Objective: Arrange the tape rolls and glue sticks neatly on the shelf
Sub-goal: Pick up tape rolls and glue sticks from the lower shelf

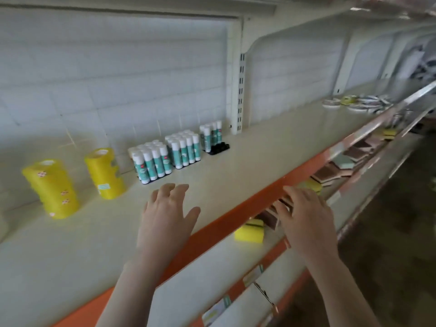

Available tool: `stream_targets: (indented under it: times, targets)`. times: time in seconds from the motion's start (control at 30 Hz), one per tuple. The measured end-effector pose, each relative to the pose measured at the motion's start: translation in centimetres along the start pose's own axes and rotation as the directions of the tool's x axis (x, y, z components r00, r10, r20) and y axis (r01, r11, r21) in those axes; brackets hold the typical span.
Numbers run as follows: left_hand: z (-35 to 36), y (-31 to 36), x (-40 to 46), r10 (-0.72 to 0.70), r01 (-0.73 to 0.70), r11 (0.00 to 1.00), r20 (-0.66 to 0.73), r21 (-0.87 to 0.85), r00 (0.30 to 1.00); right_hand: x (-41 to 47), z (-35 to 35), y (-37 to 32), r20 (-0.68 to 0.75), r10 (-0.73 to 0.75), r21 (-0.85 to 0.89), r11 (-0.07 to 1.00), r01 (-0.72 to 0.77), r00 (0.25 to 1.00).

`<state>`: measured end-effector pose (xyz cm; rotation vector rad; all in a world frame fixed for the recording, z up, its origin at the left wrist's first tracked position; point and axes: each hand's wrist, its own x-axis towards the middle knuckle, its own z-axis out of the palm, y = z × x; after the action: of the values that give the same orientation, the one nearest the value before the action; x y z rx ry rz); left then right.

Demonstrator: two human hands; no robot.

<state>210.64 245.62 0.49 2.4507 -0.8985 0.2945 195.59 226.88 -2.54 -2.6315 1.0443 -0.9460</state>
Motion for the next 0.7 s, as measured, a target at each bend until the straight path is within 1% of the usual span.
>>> stream_targets:
  times: [0.1, 0.2, 0.33, 0.47, 0.57, 0.7]
  targets:
    - [3.7, 5.7, 2.7, 0.052, -0.052, 0.999, 0.025, -0.009, 0.998, 1.9, -0.8, 6.6, -0.011, 0.048, -0.001, 0.999, -0.048, 0.999]
    - [8.1, 12.6, 5.4, 0.057, -0.057, 0.997, 0.012, -0.052, 0.998, 5.1, -2.2, 13.8, -0.038, 0.073, -0.009, 0.997, -0.074, 0.997]
    - [14.3, 22.8, 8.8, 0.034, -0.031, 0.994, 0.028, -0.110, 0.999, 10.3, -4.3, 23.9, 0.026, 0.077, -0.077, 0.994, -0.075, 0.997]
    - [19.9, 31.7, 12.5, 0.058, -0.049, 0.991, 0.070, -0.128, 0.996, 15.8, -5.7, 33.3, 0.070, 0.090, -0.125, 0.989, -0.081, 0.993]
    - [23.5, 36.7, 15.6, 0.075, -0.067, 0.992, 0.074, -0.112, 0.994, 19.7, -5.8, 39.1, 0.099, 0.128, -0.121, 0.986, -0.115, 0.987]
    - [28.5, 42.3, 20.8, 0.090, -0.082, 0.992, 0.079, -0.095, 0.993, 25.4, -4.4, 45.7, 0.089, 0.120, -0.095, 0.989, -0.112, 0.989]
